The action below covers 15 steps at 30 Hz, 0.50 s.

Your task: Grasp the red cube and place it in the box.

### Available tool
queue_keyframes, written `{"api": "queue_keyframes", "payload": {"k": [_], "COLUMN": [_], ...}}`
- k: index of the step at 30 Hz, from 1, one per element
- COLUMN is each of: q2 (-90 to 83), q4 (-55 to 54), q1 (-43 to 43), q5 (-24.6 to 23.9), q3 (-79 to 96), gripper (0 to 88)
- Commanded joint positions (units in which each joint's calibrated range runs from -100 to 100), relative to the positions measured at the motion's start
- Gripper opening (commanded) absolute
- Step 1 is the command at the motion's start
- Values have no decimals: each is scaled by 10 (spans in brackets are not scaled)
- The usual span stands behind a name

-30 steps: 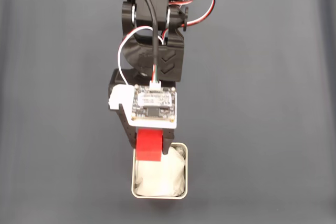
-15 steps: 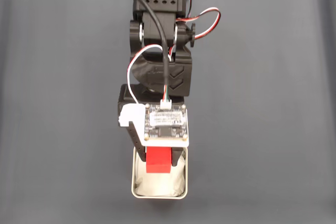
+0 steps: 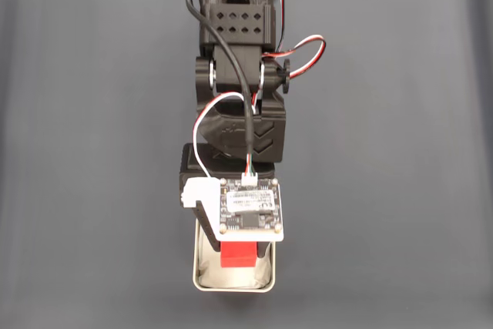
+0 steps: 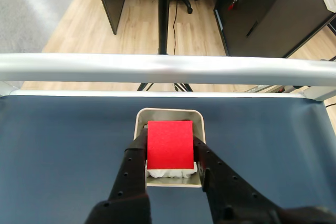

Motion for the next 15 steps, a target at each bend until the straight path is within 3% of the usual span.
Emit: {"api": "queue_keyframes", "payload": {"k": [1,15], "q2": [-4,13], "q4": [-8,-12], "q1": [-6,-5], "q5": [-4,-4], "q3": [-36,-39], "gripper": [20,20]}}
